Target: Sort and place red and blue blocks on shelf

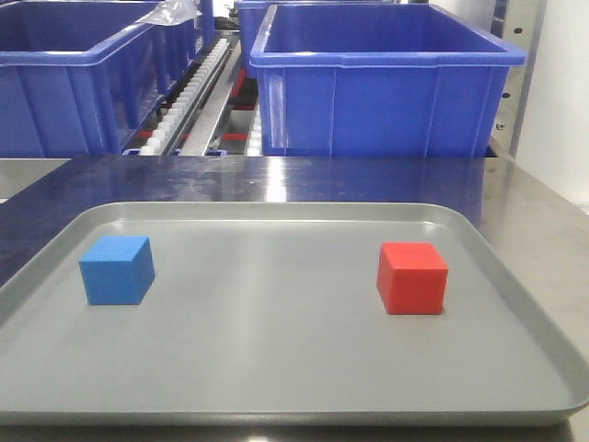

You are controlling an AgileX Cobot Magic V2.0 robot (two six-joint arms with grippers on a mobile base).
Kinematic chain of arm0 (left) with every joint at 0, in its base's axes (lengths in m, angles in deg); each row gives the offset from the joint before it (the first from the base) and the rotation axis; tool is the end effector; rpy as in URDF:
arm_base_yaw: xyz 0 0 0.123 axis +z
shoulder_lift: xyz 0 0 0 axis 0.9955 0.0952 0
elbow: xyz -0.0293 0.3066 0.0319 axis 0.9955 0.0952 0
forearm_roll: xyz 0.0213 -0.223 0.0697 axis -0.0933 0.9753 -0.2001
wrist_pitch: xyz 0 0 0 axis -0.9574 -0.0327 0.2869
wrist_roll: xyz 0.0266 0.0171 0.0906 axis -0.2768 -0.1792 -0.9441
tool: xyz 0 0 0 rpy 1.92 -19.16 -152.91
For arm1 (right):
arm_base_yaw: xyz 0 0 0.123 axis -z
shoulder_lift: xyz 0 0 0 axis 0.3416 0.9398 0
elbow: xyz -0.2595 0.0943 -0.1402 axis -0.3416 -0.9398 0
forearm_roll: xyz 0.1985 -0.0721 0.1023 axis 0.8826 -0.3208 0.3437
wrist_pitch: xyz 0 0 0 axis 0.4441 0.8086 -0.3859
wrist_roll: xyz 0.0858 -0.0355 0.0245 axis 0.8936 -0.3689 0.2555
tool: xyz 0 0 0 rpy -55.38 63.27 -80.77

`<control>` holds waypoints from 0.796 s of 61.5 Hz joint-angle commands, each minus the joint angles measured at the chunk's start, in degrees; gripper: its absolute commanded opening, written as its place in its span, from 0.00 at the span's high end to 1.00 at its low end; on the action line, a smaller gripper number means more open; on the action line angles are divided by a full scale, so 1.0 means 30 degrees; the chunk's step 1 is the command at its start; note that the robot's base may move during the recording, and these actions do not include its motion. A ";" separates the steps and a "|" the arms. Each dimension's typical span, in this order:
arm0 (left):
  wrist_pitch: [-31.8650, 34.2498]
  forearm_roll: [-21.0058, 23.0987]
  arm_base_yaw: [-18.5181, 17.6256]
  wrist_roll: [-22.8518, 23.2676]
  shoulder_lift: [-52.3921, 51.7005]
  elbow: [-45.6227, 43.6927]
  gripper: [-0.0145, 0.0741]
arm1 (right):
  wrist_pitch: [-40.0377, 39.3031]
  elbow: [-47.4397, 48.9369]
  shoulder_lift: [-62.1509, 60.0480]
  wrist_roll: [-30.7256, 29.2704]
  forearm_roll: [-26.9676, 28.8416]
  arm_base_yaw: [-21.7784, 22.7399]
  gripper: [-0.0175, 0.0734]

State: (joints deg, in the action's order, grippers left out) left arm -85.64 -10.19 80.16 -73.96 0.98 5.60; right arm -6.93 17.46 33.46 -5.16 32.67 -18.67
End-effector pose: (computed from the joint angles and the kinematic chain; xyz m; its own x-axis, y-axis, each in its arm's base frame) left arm 0.0184 -0.0010 0.2154 0.1232 0.0107 -0.9923 0.0696 0.9974 0.0194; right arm 0.0192 -0.0007 0.2071 0.0928 0.0722 -0.9931 0.0187 0.9971 0.0743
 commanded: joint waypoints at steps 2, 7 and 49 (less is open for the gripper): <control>0.1565 0.0142 -0.0032 0.0156 -0.0270 0.0515 0.69 | -0.1532 0.0354 -0.0375 -0.0121 -0.0133 0.0106 0.75; 0.1565 0.0142 -0.0032 0.0156 -0.0270 0.0515 0.69 | -0.1532 0.0354 -0.0375 -0.0121 -0.0133 0.0106 0.75; 0.1565 0.0142 -0.0032 0.0156 -0.0270 0.0515 0.69 | 0.5063 0.5087 0.1344 -0.0137 -0.2149 0.0106 0.75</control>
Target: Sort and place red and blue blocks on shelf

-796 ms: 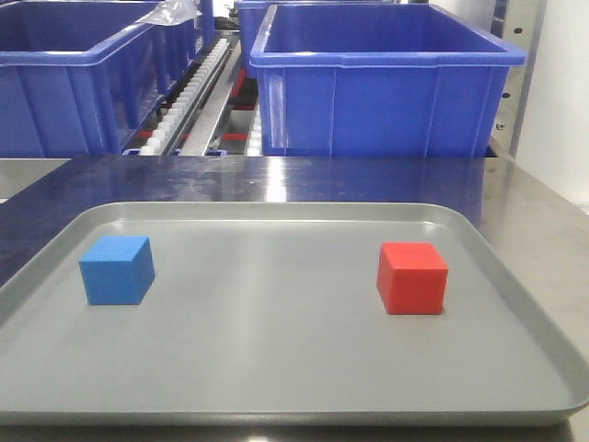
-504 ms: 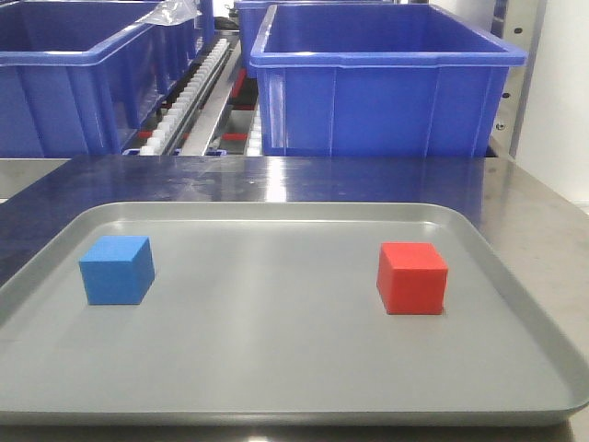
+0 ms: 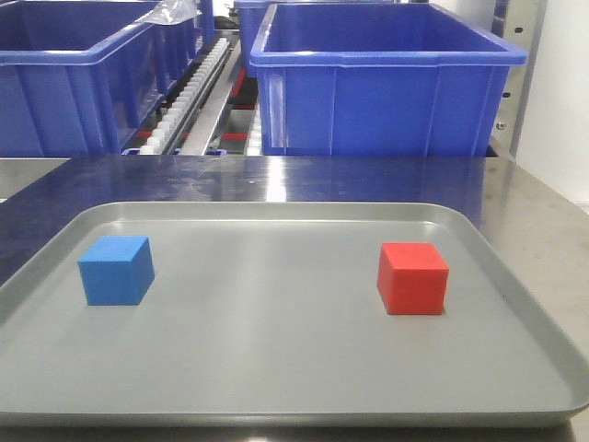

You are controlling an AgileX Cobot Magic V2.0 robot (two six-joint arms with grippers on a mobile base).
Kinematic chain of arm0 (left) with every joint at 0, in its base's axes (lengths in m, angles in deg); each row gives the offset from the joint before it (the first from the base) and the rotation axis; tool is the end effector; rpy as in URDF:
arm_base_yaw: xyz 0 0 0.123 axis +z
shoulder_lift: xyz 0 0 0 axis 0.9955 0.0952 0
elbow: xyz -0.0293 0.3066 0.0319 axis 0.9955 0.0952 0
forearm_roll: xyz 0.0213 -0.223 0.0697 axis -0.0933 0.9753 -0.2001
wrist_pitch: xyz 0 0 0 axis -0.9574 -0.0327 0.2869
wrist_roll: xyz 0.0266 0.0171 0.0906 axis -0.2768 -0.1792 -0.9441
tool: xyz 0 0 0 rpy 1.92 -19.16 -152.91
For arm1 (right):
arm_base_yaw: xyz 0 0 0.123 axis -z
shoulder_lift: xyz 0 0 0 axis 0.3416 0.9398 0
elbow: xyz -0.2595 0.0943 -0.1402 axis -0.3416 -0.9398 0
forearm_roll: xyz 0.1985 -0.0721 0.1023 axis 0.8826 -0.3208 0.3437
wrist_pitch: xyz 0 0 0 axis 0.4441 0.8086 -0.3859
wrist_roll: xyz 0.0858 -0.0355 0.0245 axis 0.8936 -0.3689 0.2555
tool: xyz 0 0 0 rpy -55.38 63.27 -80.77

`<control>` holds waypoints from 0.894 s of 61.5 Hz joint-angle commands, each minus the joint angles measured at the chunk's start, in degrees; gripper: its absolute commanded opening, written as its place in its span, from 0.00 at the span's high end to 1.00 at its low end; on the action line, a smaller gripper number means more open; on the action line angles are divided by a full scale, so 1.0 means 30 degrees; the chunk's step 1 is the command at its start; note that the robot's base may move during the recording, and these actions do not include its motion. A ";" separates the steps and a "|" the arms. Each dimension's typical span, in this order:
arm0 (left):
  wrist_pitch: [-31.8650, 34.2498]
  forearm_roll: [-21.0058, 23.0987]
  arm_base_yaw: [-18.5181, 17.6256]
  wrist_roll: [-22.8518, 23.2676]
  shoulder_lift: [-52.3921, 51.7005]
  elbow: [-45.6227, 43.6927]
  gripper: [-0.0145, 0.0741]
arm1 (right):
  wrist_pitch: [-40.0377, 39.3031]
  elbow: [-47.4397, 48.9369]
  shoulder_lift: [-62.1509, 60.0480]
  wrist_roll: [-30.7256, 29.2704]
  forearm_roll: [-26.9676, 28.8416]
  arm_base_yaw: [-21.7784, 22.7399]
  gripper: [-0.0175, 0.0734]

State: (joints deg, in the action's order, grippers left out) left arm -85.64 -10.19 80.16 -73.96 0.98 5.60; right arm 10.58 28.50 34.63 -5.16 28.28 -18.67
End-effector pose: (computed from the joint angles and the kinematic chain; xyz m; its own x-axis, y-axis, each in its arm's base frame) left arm 0.0184 -0.0010 0.2154 0.1232 0.0107 -0.9923 0.0696 0.9974 0.0194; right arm 0.0100 0.0017 0.2397 -0.0412 -0.0041 -0.9991 0.0027 1.0000 -0.0043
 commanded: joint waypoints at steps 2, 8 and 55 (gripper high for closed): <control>0.1565 0.0142 -0.0032 0.0156 -0.0270 0.0515 0.69 | -0.0775 0.1747 0.1414 -0.0137 -0.0707 0.0106 0.75; 0.1565 0.0142 -0.0032 0.0156 -0.0270 0.0515 0.69 | -0.0775 0.2585 0.2870 -0.0137 -0.0707 0.0106 0.75; 0.1565 0.0142 -0.0032 0.0156 -0.0270 0.0515 0.69 | 0.7962 0.8938 1.7342 0.7895 -0.1341 -0.5118 0.74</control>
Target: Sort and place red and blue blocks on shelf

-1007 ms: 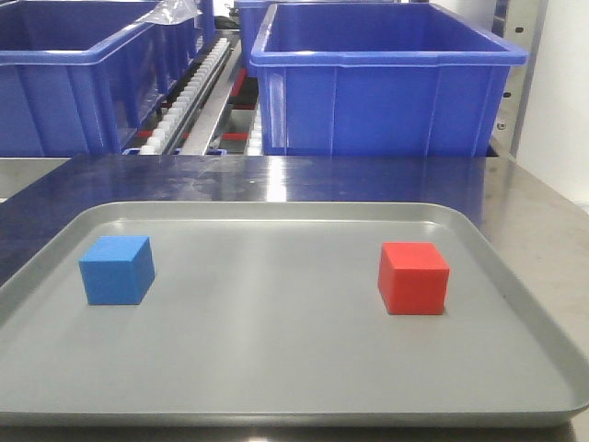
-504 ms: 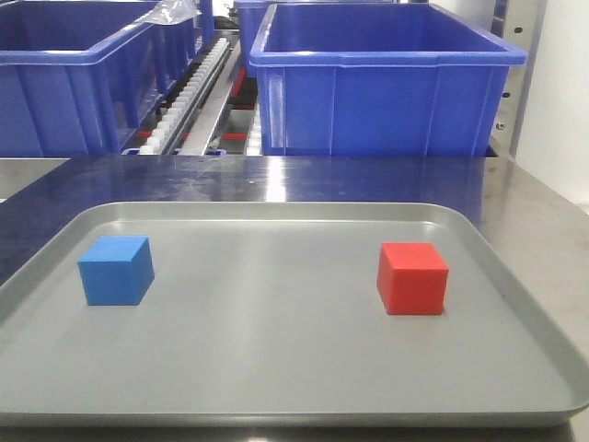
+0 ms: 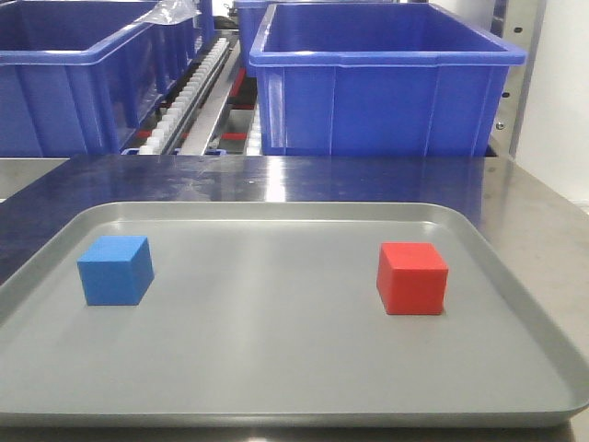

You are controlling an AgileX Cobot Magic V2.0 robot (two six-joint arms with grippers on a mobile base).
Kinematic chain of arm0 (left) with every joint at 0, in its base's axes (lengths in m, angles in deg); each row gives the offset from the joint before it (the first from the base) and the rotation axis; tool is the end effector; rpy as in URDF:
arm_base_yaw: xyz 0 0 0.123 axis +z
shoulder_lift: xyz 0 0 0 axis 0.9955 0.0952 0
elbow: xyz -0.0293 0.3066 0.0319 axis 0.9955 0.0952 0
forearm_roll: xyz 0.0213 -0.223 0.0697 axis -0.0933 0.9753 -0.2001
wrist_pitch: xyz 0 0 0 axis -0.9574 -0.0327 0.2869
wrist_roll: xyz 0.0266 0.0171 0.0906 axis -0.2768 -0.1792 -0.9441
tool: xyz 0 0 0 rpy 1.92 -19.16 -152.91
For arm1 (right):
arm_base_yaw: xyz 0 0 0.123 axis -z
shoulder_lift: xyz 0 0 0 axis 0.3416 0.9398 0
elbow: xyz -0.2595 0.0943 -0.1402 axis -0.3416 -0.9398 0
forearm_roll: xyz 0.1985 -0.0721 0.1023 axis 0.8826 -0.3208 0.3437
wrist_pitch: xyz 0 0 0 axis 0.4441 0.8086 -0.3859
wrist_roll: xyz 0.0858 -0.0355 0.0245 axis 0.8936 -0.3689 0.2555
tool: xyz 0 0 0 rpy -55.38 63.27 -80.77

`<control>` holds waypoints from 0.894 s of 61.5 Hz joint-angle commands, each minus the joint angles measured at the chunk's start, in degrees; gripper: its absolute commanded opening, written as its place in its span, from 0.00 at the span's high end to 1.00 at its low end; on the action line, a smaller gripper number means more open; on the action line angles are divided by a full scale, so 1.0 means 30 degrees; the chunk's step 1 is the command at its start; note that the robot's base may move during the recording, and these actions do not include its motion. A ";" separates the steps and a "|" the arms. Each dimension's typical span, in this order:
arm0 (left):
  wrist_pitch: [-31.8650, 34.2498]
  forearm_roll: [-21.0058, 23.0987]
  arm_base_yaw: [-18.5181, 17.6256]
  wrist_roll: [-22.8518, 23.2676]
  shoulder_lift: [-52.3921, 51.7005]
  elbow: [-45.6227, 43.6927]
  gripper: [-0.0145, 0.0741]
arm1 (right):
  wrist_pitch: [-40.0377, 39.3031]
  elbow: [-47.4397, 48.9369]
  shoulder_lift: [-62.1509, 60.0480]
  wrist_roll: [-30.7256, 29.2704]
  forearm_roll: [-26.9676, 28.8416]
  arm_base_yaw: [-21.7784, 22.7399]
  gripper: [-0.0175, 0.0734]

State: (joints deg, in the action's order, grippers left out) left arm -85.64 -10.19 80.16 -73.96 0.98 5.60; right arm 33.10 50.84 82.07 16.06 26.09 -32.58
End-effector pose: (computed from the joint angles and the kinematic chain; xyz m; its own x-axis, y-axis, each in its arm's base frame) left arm 0.0184 -0.0010 0.2154 0.1232 0.0107 -0.9923 0.0696 0.9974 0.0194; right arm 0.1151 0.0277 0.2815 -0.7822 0.1501 -0.6047 0.0183 0.9757 0.2185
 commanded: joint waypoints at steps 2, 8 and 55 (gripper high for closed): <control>0.1565 0.0142 -0.0032 0.0156 -0.0270 0.0515 0.69 | 0.0888 0.1871 0.2135 0.0863 -0.0611 -0.0691 0.74; 0.1565 0.0142 -0.0032 0.0156 -0.0270 0.0515 0.69 | 0.2457 0.3356 0.4218 0.0863 -0.0951 -0.1663 0.68; 0.1565 0.0142 -0.0032 0.0156 -0.0270 0.0515 0.69 | 0.5826 1.2315 1.3260 0.5826 -0.1264 -0.8317 0.12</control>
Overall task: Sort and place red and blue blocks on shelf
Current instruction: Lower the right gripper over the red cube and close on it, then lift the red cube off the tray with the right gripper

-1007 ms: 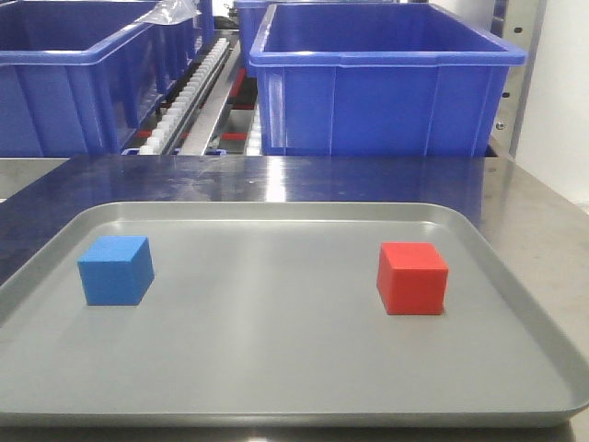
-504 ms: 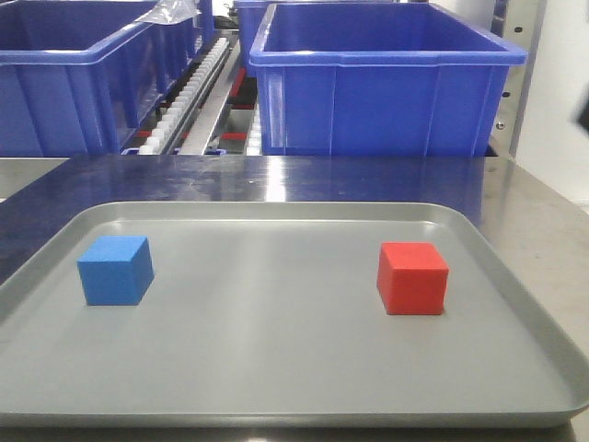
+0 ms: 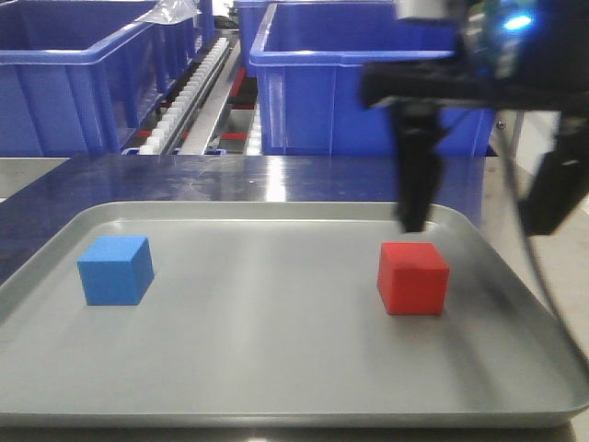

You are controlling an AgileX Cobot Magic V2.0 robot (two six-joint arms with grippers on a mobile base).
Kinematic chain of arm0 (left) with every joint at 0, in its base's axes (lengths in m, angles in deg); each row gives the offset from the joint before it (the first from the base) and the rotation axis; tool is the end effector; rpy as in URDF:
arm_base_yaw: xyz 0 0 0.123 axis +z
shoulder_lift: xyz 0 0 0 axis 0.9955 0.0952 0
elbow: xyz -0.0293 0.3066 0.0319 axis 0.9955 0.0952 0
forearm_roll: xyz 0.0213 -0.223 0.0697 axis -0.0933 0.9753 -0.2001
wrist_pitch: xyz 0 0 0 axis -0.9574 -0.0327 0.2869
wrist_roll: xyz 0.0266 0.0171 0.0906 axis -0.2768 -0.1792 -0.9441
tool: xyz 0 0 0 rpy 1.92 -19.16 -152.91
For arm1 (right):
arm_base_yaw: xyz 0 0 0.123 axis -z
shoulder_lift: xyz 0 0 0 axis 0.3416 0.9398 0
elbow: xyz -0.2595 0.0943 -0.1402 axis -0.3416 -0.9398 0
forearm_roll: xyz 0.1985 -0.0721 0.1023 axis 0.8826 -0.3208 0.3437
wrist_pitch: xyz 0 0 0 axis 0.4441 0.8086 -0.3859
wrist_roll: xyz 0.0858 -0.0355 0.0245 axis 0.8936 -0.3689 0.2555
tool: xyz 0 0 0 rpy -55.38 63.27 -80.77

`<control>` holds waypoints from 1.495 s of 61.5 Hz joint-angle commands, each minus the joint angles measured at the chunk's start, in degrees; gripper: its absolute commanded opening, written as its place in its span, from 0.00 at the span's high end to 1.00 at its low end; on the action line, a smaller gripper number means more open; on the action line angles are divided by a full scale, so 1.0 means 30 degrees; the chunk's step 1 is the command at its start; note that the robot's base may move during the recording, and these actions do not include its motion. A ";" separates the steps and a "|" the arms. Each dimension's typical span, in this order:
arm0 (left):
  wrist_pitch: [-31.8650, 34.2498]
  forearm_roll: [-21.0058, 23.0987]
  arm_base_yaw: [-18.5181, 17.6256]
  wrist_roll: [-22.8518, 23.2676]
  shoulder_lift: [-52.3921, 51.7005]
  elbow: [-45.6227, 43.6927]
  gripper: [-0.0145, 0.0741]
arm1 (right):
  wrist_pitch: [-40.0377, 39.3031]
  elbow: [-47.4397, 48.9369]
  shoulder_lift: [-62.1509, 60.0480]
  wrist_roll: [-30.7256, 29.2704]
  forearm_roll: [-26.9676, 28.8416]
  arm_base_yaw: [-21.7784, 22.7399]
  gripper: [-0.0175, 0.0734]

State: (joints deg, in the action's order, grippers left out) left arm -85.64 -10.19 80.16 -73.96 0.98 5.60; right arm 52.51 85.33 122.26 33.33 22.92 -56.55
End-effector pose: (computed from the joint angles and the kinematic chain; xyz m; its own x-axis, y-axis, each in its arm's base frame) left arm 0.0184 -0.0010 0.2154 0.1232 0.0107 -0.9923 0.0696 0.9974 0.0194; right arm 0.2290 0.1675 0.2934 -0.9739 -0.0330 -0.2245 -0.0627 0.9900 0.1262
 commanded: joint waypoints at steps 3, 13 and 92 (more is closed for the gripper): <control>0.1565 0.0142 -0.0032 0.0156 -0.0270 0.0515 0.69 | -0.0900 0.0840 0.0185 0.0068 -0.0160 -0.0483 0.12; 0.1565 0.0142 -0.0032 0.0156 -0.0270 0.0515 0.69 | -0.1513 0.0840 0.0760 0.0068 -0.0140 -0.0600 0.12; 0.1565 0.0142 -0.0032 0.0156 -0.0270 0.0515 0.69 | -0.2791 0.0749 0.1076 0.1212 -0.1149 -0.0600 0.75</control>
State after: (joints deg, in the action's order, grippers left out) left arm -85.64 -10.19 80.16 -73.96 0.98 5.60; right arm 46.35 86.08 130.07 37.90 21.28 -58.24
